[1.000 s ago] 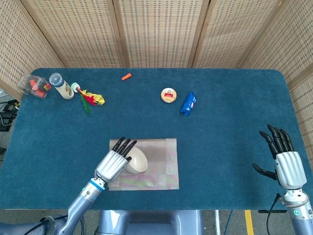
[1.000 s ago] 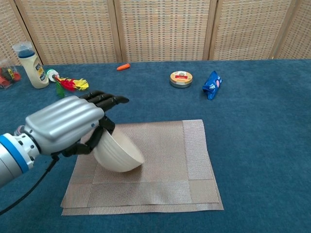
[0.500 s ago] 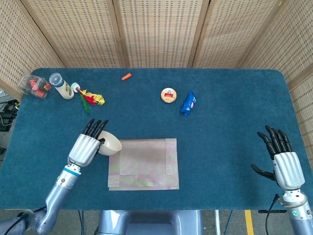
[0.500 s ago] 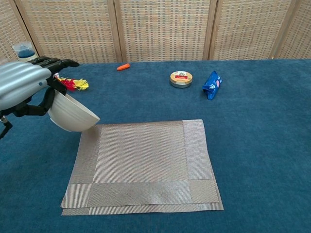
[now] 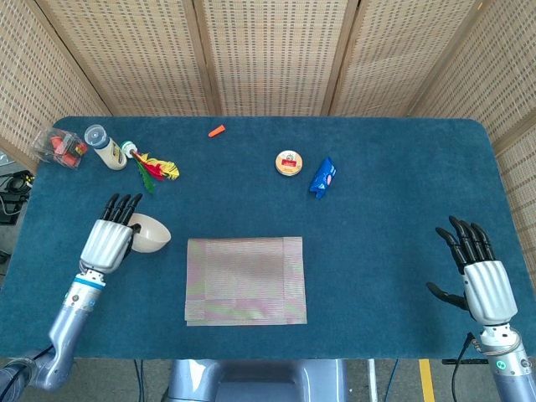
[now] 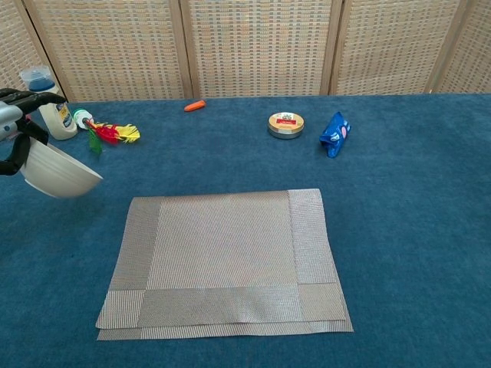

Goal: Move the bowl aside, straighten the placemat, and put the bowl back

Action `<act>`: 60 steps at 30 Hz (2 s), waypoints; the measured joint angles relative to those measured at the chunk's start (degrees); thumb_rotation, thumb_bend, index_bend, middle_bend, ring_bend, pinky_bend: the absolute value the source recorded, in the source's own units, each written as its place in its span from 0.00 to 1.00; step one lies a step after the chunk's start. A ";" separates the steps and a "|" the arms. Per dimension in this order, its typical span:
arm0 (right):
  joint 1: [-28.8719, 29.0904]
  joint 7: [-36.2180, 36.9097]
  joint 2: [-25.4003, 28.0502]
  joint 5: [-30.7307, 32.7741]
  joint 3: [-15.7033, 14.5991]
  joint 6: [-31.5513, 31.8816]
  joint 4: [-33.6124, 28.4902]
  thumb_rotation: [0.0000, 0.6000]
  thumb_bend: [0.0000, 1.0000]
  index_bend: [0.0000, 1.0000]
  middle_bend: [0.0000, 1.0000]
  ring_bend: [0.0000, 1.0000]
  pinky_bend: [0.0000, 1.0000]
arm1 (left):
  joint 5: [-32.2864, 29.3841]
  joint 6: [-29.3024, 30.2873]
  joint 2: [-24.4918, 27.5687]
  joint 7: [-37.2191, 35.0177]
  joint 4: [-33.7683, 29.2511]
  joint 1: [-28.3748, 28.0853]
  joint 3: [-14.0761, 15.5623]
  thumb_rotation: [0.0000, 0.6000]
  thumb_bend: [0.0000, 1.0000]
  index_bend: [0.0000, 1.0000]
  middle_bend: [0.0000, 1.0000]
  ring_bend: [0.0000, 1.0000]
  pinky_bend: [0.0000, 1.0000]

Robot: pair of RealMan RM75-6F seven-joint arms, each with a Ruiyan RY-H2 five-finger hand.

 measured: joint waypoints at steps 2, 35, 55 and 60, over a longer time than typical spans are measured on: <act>0.05 -0.02 -0.03 -0.04 -0.04 -0.12 0.02 1.00 0.13 0.15 0.00 0.00 0.00 | -0.02 0.20 -0.24 -1.28 2.05 0.01 -0.08 1.00 0.73 0.73 0.00 0.00 0.00; 0.38 -0.84 -0.55 -0.31 -0.42 -0.73 0.30 1.00 0.13 0.16 0.00 0.00 0.00 | 1.49 0.50 4.98 -12.37 9.15 4.44 6.19 1.00 0.13 0.23 0.00 0.00 0.00; 0.33 -1.75 -0.61 -0.33 -0.56 -0.80 -0.20 1.00 0.13 0.16 0.00 0.00 0.00 | 12.44 12.69 7.00 -11.53 -5.38 9.25 9.90 1.00 0.14 0.44 0.00 0.00 0.00; 0.28 -1.37 -0.39 -0.42 -0.58 -0.68 -0.34 1.00 0.13 0.16 0.00 0.00 0.00 | 14.35 11.65 3.61 -7.41 -6.94 8.99 10.98 1.00 0.16 0.48 0.00 0.00 0.00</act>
